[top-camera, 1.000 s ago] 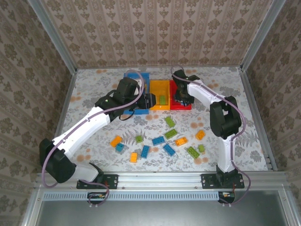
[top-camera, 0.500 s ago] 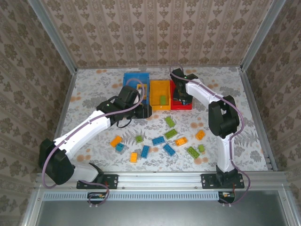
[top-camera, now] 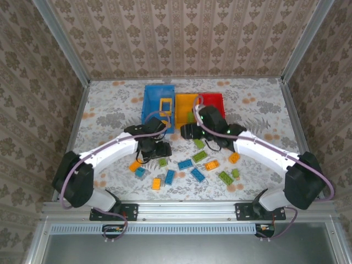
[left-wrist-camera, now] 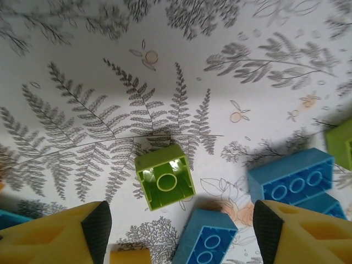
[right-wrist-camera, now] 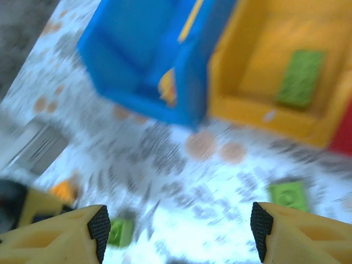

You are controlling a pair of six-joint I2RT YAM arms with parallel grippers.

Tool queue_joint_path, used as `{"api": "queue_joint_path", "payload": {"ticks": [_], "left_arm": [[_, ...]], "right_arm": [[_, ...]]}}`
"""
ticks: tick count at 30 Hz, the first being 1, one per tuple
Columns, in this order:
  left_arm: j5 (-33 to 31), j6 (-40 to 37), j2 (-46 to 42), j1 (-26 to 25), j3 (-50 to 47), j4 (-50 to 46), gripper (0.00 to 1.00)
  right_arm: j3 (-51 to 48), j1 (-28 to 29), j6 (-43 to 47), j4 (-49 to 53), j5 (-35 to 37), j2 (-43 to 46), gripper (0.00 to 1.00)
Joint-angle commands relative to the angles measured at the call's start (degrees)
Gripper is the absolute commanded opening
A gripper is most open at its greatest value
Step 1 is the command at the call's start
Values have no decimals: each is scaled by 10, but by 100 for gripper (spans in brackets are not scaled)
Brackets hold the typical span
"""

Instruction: Sort the legos into containers by color

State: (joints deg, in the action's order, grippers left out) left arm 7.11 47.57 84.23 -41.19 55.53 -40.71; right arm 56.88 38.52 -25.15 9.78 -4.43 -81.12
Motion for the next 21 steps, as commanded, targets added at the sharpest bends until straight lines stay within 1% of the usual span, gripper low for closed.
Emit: {"api": "queue_joint_path", "payload": {"ticks": [1, 4, 6, 10, 13, 17, 19, 21], "left_arm": [[23, 43, 35, -6, 8, -14, 73], [30, 49, 67, -5, 15, -19, 74], [33, 52, 94, -5, 20, -24, 73], [24, 54, 114, -6, 21, -14, 67], [18, 52, 125, -5, 25, -2, 57], [6, 47, 132, -6, 35, -13, 38], [-9, 41, 119, -10, 44, -23, 33], [-33, 24, 103, -18, 74, -46, 30]], "right_arm": [[-81, 33, 36, -130, -79, 39, 72], [-123, 59, 43, -156, -89, 67, 74], [-135, 64, 45, -159, -107, 76, 74], [-144, 66, 48, -154, -110, 87, 74], [-143, 65, 52, -147, -108, 89, 75], [-140, 66, 52, -144, -104, 87, 74], [-137, 65, 52, -139, -95, 91, 74], [-136, 61, 51, -131, -69, 104, 74]]}}
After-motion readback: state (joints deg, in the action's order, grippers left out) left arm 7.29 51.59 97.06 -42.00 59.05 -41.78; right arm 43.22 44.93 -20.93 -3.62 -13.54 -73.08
